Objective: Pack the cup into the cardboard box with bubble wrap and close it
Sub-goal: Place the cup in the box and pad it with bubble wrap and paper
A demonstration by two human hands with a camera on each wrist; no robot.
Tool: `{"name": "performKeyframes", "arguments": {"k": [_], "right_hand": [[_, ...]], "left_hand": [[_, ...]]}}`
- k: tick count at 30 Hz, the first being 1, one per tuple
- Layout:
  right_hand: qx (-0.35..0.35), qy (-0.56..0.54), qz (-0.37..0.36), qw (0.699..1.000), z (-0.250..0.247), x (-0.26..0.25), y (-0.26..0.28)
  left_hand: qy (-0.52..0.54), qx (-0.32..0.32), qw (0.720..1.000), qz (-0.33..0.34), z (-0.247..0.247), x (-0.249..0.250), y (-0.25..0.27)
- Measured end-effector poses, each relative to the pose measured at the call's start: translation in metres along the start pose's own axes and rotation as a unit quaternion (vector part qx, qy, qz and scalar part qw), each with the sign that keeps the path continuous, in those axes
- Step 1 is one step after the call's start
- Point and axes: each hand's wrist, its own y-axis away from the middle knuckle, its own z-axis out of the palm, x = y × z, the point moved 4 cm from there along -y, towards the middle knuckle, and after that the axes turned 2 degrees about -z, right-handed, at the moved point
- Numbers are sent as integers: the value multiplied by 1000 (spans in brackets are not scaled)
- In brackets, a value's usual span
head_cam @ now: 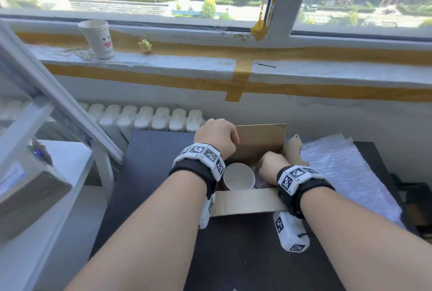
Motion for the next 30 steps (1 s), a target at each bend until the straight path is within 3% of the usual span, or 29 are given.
{"name": "performKeyframes", "arguments": {"k": [2, 8, 14, 18, 24, 27, 30], "right_hand": [[32, -16, -10, 999, -1, 3, -4], [-72, 26, -26, 997, 15, 6, -7], [-62, 29, -37, 997, 8, 4, 2], [1, 25, -47, 999, -10, 2, 18], [168, 20, -122, 978, -45, 6, 60], [242, 14, -124, 962, -59, 17, 83], [272, 4, -110, 956, -70, 33, 101]], "left_hand": [[-1, -1, 1000, -4, 1, 0, 0], [-8, -7, 1000, -11, 1, 0, -1], [-17, -28, 999, -13, 2, 2, -1], [-27, -40, 999, -5, 1, 5, 6], [-17, 17, 1000, -1, -7, 22, 27], [-12, 31, 999, 1, -8, 37, 38], [-15, 14, 1000, 19, -4, 61, 46]]}}
